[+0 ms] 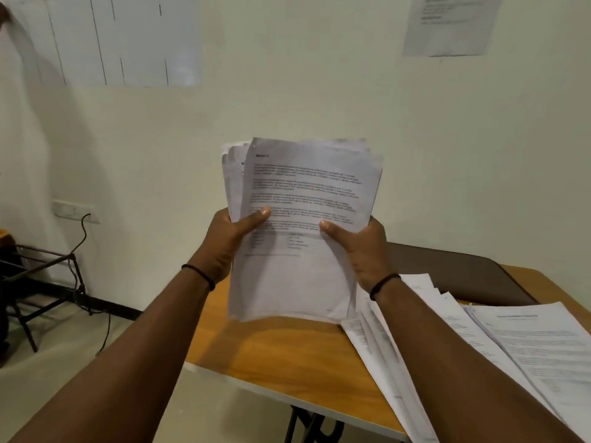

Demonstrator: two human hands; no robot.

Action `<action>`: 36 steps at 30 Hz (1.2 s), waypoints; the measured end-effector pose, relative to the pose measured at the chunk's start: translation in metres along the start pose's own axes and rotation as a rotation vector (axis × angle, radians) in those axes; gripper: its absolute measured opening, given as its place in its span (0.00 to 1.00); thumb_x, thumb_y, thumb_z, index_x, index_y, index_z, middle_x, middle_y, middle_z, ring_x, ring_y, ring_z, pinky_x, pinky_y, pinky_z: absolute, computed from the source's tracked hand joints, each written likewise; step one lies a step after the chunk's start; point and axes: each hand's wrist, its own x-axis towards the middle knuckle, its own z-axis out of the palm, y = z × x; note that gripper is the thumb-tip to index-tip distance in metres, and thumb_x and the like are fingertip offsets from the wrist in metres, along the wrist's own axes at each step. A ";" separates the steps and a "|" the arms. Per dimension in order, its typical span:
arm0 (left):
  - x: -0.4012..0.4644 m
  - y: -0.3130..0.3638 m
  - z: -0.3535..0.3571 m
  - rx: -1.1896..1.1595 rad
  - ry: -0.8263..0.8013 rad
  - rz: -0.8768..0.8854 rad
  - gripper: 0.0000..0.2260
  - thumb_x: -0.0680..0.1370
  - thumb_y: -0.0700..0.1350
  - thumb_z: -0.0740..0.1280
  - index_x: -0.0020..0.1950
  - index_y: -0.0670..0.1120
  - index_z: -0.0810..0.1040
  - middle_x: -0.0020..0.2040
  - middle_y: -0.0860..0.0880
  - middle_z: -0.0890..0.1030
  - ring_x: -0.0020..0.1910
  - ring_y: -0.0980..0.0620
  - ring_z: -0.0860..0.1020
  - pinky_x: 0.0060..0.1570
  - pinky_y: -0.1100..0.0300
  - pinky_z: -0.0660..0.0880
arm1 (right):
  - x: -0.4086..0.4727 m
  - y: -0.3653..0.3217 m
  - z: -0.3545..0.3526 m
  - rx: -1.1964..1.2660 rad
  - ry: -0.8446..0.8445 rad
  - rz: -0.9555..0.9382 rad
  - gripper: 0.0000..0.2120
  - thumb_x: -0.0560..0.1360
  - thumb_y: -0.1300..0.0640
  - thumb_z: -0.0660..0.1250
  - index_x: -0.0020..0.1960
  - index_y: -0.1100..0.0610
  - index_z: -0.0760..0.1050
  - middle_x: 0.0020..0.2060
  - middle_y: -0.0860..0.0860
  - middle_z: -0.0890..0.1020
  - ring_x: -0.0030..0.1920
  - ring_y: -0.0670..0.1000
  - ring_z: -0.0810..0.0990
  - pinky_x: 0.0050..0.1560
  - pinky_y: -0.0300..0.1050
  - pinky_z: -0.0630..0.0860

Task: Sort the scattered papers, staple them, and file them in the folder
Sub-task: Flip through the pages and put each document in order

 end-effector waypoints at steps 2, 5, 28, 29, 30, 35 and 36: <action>0.005 0.009 0.000 -0.004 -0.004 0.035 0.19 0.74 0.47 0.74 0.63 0.43 0.80 0.59 0.45 0.84 0.57 0.45 0.83 0.55 0.51 0.80 | 0.004 -0.007 -0.004 -0.014 0.015 -0.017 0.22 0.67 0.59 0.80 0.59 0.57 0.78 0.50 0.49 0.86 0.50 0.48 0.85 0.48 0.42 0.82; -0.005 -0.002 0.001 0.012 -0.003 -0.004 0.20 0.72 0.47 0.76 0.63 0.43 0.80 0.57 0.46 0.85 0.56 0.46 0.83 0.52 0.54 0.81 | -0.004 0.006 -0.014 0.031 -0.004 0.079 0.31 0.64 0.56 0.81 0.64 0.58 0.74 0.54 0.53 0.85 0.52 0.53 0.85 0.51 0.49 0.83; -0.034 -0.111 -0.023 1.000 0.185 -0.765 0.06 0.74 0.40 0.65 0.48 0.38 0.77 0.39 0.43 0.78 0.36 0.46 0.76 0.32 0.59 0.69 | -0.058 0.089 -0.048 -0.385 -0.033 0.662 0.06 0.77 0.58 0.67 0.53 0.57 0.75 0.39 0.57 0.82 0.33 0.50 0.77 0.33 0.43 0.77; -0.035 -0.113 -0.020 1.058 0.205 -0.762 0.09 0.74 0.42 0.65 0.52 0.39 0.77 0.43 0.43 0.79 0.41 0.46 0.77 0.37 0.58 0.72 | -0.060 0.090 -0.049 -0.367 0.015 0.640 0.04 0.78 0.61 0.65 0.51 0.58 0.77 0.38 0.57 0.82 0.33 0.51 0.77 0.33 0.43 0.77; -0.036 -0.113 -0.014 1.183 0.229 -0.722 0.12 0.74 0.44 0.66 0.55 0.40 0.76 0.49 0.43 0.79 0.47 0.44 0.78 0.45 0.55 0.75 | -0.061 0.089 -0.052 -0.343 0.071 0.606 0.05 0.78 0.61 0.64 0.49 0.58 0.79 0.38 0.57 0.82 0.32 0.51 0.77 0.32 0.43 0.77; -0.028 -0.099 0.057 1.392 0.138 -0.422 0.13 0.76 0.48 0.66 0.58 0.43 0.75 0.57 0.41 0.78 0.59 0.41 0.75 0.57 0.53 0.71 | -0.055 0.076 -0.072 -0.343 0.247 0.460 0.05 0.80 0.59 0.65 0.49 0.57 0.79 0.38 0.55 0.84 0.30 0.49 0.78 0.28 0.41 0.77; -0.029 -0.101 0.076 1.287 0.047 -0.462 0.12 0.78 0.50 0.66 0.55 0.43 0.77 0.53 0.42 0.80 0.55 0.43 0.78 0.53 0.55 0.73 | -0.056 0.075 -0.080 -0.362 0.272 0.455 0.05 0.79 0.59 0.65 0.48 0.56 0.79 0.38 0.54 0.84 0.30 0.49 0.78 0.28 0.41 0.76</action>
